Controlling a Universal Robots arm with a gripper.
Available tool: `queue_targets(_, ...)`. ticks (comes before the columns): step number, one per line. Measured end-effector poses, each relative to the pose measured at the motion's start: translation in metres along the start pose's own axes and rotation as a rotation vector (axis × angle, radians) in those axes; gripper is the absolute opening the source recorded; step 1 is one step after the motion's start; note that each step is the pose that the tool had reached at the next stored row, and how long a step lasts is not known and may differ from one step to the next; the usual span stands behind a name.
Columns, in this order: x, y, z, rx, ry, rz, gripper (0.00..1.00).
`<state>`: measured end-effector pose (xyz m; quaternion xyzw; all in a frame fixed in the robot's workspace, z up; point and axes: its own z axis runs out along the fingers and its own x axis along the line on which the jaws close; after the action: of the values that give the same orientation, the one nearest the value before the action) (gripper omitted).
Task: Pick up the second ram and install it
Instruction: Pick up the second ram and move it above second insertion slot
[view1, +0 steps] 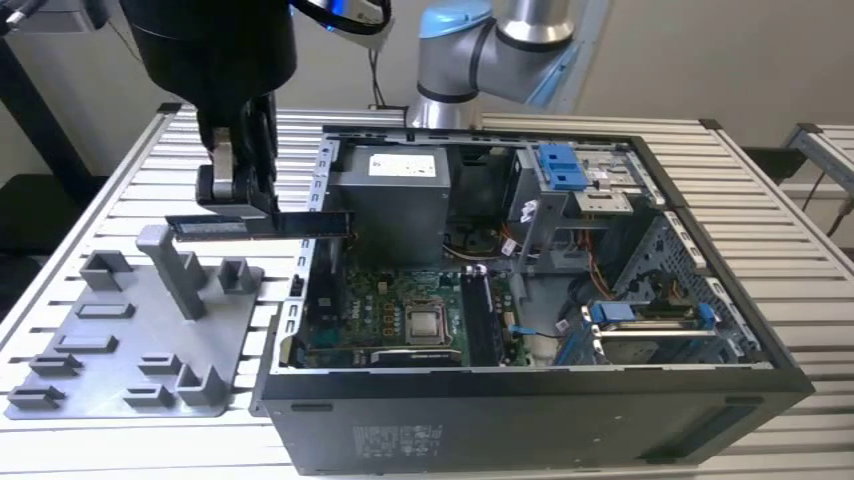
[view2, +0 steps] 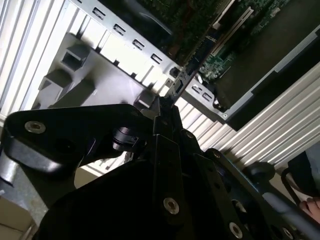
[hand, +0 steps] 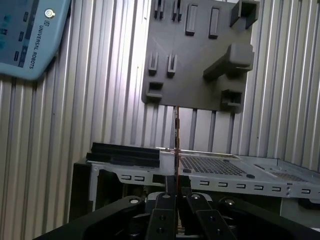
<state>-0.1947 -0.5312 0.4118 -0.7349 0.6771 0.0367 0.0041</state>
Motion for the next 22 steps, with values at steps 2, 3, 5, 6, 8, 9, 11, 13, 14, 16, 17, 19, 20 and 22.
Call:
queue_targets(2,0.0008,-0.0031,0.0002,-0.0002,0.0002,-0.004,0.14)
queue_targets(3,0.0011,-0.0044,0.0003,-0.0003,0.0003,-0.005,0.14)
queue_targets(5,0.0016,-0.0067,0.0006,-0.0006,0.0005,-0.009,0.14)
queue_targets(6,0.0018,-0.0079,0.0008,-0.0006,0.0005,-0.010,0.14)
queue_targets(8,0.0026,-0.0121,0.0009,-0.0008,0.0007,-0.013,0.14)
queue_targets(9,0.0030,-0.0152,0.0009,-0.0009,0.0007,-0.014,0.14)
queue_targets(11,0.0038,-0.0211,0.0008,-0.0010,0.0007,-0.016,0.14)
queue_targets(13,0.0046,-0.0265,0.0006,-0.0011,0.0008,-0.019,0.14)
queue_targets(14,0.0049,-0.0292,0.0006,-0.0012,0.0009,-0.020,0.14)
queue_targets(16,0.0057,-0.0348,0.0004,-0.0014,0.0010,-0.022,0.14)
queue_targets(17,0.0060,-0.0377,0.0004,-0.0014,0.0011,-0.023,0.14)
queue_targets(19,0.0067,-0.0441,0.0002,-0.0016,0.0012,-0.026,0.14)
queue_targets(20,0.0070,-0.0474,0.0001,-0.0017,0.0014,-0.028,0.14)
queue_targets(22,0.0076,-0.0538,0.0000,-0.0019,0.0014,-0.031,0.14)
